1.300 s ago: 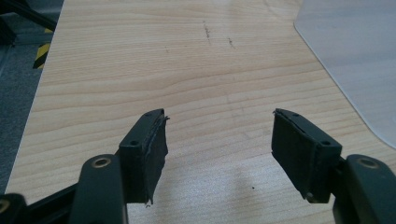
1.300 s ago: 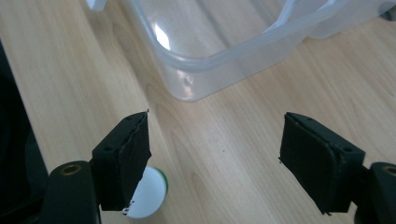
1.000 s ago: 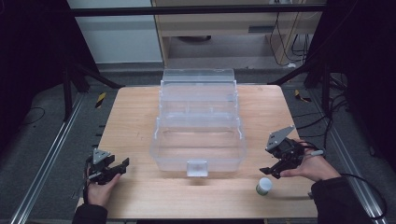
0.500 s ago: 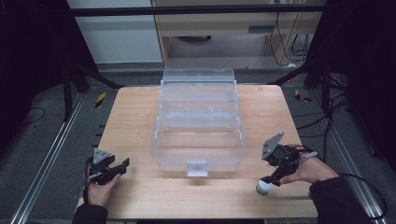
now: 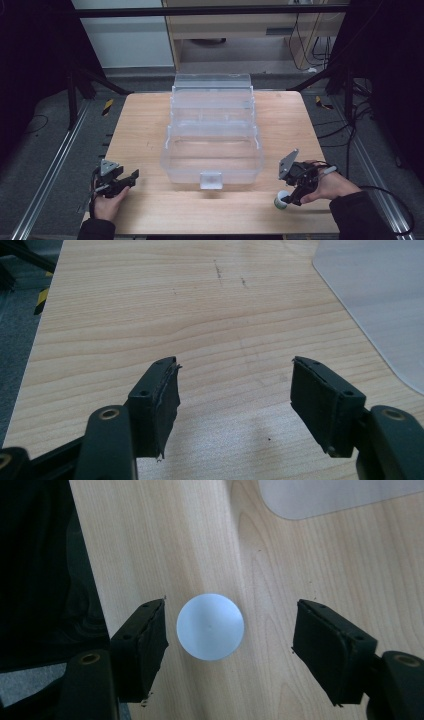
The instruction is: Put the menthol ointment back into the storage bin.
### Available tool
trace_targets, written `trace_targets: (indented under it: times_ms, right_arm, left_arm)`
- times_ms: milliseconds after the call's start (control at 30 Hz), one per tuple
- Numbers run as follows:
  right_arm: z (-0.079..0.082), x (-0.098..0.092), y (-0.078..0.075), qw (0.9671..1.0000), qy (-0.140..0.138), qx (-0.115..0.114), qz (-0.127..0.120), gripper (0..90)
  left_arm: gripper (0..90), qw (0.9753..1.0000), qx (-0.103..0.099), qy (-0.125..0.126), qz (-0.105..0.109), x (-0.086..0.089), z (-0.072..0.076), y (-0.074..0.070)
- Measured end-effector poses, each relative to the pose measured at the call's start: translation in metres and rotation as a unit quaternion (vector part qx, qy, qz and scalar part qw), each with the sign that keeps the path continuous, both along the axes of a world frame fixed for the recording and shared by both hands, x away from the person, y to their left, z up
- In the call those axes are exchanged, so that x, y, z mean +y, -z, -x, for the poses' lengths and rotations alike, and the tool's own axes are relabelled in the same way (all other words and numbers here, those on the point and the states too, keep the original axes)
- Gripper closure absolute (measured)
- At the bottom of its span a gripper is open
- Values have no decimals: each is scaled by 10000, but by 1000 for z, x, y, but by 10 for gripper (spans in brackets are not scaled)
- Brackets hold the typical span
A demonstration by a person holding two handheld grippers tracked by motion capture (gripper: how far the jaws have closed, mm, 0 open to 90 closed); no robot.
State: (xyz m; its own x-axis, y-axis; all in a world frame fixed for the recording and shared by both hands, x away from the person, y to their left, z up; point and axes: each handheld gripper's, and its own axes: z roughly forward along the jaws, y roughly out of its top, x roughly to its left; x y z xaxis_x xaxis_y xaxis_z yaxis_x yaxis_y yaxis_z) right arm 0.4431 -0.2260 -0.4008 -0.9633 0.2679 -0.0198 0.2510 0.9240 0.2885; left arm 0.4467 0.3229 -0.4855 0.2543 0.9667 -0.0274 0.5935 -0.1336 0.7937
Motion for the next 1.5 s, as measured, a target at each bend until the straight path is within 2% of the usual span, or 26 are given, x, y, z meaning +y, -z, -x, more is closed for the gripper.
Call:
trace_targets:
  times_ms: [600,933,1167,1500]
  right_arm:
    - [3,4,23,9992,-304,81,253,361]
    - [3,8,34,9983,-356,110,447,430]
    - [2,10,36,9979,-391,160,490,497]
    - [1,12,35,9974,-350,218,592,503]
  left_arm:
    - [356,10000,13,4,-29,0,0,0]
    - [357,10000,14,3,-42,0,0,0]
    - [357,10000,13,4,-44,0,0,0]
    - [359,10000,21,-6,-51,0,0,1]
